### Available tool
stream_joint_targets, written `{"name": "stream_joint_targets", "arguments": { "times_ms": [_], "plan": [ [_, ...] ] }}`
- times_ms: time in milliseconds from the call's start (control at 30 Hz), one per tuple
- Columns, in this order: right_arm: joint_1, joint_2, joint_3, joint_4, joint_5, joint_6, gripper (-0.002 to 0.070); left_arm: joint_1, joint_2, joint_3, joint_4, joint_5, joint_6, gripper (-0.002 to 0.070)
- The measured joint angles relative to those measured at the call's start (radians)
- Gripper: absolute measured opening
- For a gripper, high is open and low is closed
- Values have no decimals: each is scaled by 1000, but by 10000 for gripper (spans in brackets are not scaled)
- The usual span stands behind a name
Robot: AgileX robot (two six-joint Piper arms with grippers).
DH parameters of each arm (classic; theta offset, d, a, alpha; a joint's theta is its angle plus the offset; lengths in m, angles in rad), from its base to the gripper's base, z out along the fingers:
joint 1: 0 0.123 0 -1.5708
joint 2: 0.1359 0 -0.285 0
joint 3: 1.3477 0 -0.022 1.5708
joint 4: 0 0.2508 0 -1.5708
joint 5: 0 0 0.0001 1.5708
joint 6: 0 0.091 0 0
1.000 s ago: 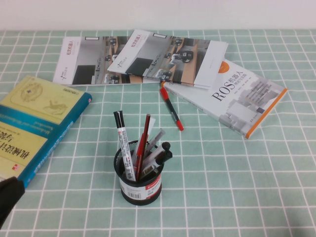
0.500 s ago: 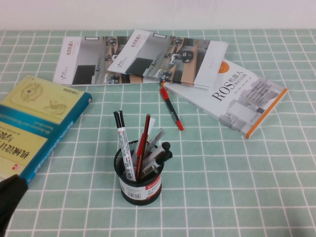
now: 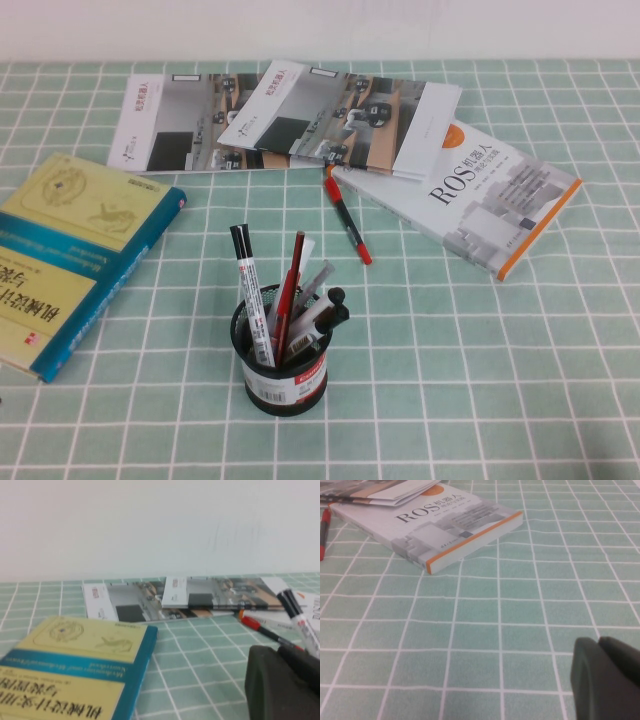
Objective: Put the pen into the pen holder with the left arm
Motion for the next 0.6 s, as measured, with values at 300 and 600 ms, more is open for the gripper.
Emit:
{"name": "stream_joint_targets", "arguments": {
  "times_ms": [300, 600],
  "plan": [
    [0, 0, 0, 0, 0, 0, -20, 25, -23, 63, 0, -12, -35, 0],
    [0, 0, 0, 0, 0, 0, -20, 130, -23, 63, 13, 42, -64, 0]
  ]
}}
